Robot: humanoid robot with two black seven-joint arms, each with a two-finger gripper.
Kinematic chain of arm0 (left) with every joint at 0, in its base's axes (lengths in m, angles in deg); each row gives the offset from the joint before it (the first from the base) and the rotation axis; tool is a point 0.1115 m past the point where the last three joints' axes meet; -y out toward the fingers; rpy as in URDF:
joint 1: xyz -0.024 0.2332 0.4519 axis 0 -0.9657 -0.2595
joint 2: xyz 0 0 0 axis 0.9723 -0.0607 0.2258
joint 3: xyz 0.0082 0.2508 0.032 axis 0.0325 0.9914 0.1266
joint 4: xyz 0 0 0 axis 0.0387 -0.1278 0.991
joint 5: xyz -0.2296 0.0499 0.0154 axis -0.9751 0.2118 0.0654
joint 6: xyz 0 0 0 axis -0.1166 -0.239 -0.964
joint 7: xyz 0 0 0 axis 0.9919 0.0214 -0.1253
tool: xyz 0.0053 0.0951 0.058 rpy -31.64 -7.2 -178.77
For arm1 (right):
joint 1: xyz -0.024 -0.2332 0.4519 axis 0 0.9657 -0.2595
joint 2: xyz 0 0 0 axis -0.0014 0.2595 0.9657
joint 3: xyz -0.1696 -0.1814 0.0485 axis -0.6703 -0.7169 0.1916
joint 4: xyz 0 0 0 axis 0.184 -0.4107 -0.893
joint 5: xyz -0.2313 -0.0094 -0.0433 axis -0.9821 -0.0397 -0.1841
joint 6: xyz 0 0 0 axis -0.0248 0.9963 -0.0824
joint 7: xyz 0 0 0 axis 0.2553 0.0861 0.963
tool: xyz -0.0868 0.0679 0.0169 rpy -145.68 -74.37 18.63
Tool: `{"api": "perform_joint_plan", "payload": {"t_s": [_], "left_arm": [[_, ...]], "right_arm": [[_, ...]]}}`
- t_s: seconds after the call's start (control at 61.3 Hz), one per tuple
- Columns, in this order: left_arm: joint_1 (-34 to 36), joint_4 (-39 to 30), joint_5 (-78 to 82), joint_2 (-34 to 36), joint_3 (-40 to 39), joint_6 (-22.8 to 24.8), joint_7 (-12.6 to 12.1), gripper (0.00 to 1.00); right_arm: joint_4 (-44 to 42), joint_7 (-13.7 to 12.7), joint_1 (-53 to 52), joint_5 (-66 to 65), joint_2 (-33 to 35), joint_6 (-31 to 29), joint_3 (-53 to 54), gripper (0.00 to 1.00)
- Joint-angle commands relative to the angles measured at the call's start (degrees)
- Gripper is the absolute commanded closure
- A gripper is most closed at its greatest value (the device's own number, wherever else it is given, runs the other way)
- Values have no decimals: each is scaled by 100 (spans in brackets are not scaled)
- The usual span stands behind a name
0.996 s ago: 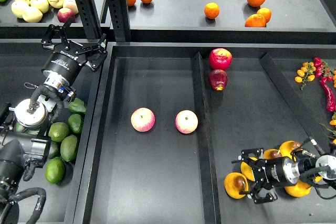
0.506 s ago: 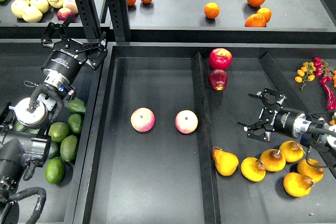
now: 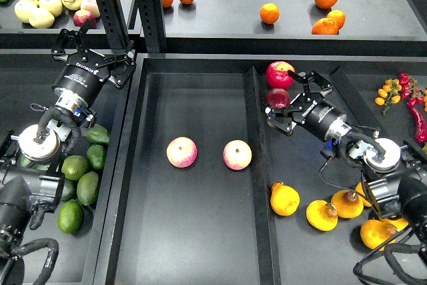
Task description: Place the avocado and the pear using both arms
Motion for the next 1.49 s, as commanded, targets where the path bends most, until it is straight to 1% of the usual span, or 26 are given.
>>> {"api": "perform_joint_plan", "payload": {"t_s": [0.0,0.016,0.049,0.098,0.212,0.408,0.571,0.702,0.832,1.469], "left_arm": [[0,-16,1,0,9,0,-4,0],[0,-16,1,0,9,0,-4,0],[0,-25,1,0,9,0,-4,0],[0,-25,1,0,9,0,-4,0],[0,-25,1,0,0,-9,-4,0],[8,-25,-78,0,9,-53,5,0],[52,63,-105,0,18,-62,40,0],[158,221,-105,0,18,-44,58,0],[386,379,-105,0,18,-27,75,0],[527,494,-105,0,70,-9,101,0]], "right_arm": [[9,795,-175,-18,-85,0,27,1],[0,900,-193,-18,-120,0,36,1],[0,1006,-228,-18,-155,0,53,1],[9,1085,-263,-27,-190,0,106,1],[-9,1094,-342,-132,-261,0,387,1],[-79,1156,-369,-782,-261,0,817,1],[-228,1314,-439,-1275,-261,0,1274,1],[-360,1410,-518,-1520,-261,0,1363,1],[-386,1411,-510,-1924,-261,0,1485,1],[-413,1375,-509,-1934,-261,0,1767,1]]}}
